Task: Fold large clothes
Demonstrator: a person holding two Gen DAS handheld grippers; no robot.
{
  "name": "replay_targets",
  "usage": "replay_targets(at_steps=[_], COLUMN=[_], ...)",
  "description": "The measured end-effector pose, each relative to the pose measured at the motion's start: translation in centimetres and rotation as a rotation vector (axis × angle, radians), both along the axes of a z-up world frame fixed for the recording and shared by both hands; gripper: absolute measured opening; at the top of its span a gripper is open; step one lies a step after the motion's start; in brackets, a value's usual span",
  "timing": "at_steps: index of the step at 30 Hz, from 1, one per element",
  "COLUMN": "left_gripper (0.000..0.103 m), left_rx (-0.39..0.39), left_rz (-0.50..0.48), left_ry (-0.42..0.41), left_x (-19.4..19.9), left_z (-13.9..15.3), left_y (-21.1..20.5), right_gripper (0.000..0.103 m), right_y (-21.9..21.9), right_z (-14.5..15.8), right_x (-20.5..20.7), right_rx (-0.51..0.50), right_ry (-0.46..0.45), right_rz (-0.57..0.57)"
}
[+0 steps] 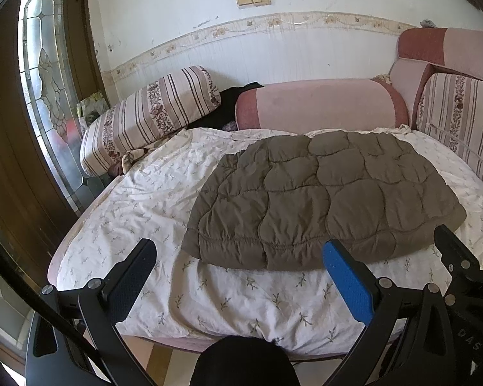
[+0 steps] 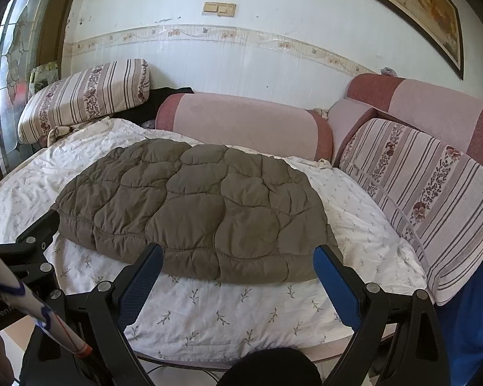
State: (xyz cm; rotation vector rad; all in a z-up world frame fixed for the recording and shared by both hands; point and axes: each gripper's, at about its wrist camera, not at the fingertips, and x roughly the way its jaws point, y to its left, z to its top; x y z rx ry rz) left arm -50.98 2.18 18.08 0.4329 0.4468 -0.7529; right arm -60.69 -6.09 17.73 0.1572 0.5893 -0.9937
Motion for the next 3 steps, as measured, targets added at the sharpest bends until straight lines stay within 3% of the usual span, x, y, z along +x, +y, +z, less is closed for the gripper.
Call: replay_targets(at_steps=[3], left_gripper=[0.103], left_rx=[-0.003], left_rz=[-0.034], left_ry=[0.023], left_x=[-0.12], left_z=[-0.09], left_y=[0.21], right_gripper=[0.096], right_y=[0.31], right_z=[-0.06], right_x=[-0.05], right_rx=[-0.007], right_ry=[-0.014], right_rz=[0.022])
